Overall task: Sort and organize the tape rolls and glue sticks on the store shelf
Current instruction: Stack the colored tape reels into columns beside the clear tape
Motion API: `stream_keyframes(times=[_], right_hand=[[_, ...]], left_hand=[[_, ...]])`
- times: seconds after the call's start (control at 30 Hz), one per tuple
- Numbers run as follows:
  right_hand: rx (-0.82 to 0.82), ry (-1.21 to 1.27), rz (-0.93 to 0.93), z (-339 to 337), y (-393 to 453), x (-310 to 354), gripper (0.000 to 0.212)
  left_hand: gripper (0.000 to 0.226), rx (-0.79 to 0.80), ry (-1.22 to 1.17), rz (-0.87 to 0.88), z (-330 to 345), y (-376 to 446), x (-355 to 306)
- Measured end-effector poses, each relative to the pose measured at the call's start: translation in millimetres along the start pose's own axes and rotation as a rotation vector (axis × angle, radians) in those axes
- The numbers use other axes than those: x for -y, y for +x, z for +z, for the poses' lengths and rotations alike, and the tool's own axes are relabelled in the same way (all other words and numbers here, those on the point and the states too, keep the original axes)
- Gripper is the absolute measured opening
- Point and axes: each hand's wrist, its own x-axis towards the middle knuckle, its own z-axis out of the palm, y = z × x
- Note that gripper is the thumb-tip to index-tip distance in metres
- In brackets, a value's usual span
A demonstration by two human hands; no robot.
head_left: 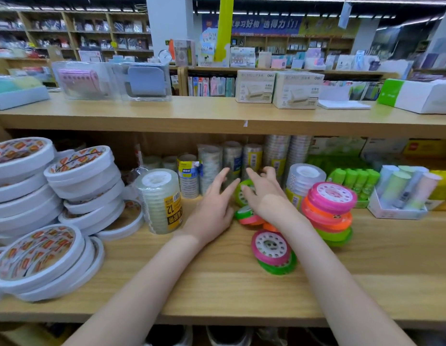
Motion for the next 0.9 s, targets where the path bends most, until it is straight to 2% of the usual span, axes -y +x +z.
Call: stream_keyframes(times=[0.07, 0.17, 0.27, 0.37, 0.6, 0.9], right_hand=[[-0.009, 0.004, -0.023, -1.4, -2.9, -2.0, 0.052], [-0.086, 0.004, -0.092, -1.5, -7.8, -5.5, 0.048], [-0.127, -0.064, -0.088, 2.3, -8.6, -4.8, 0.038], [-0.096, -0.147, -0.018, 3.7, -4.7, -1.7, 0.040], [-0.045, -0.190, 0.041, 3.9, -0.2, 4.5, 0.050], [-0.022, -0.224, 0.085, 7.9, 7.2, 9.4, 0.050]], left_hand=[[0.051, -0.136, 0.016, 0.000, -0.4, -1.0, 3.3], [0.039, -0.279, 0.005, -0.124, -4.0, -5.2, 6.9], [0.045, -0.192, 0.080, -0.154, -3.6, -6.0, 7.4], [0.054, -0.123, 0.132, -0.186, -2.1, -1.0, 6.4], [0.034, -0.157, 0.252, -0.249, -2.2, -3.1, 4.4], [0.035, -0.150, 0.170, -0.280, -9.5, -4.1, 0.4]])
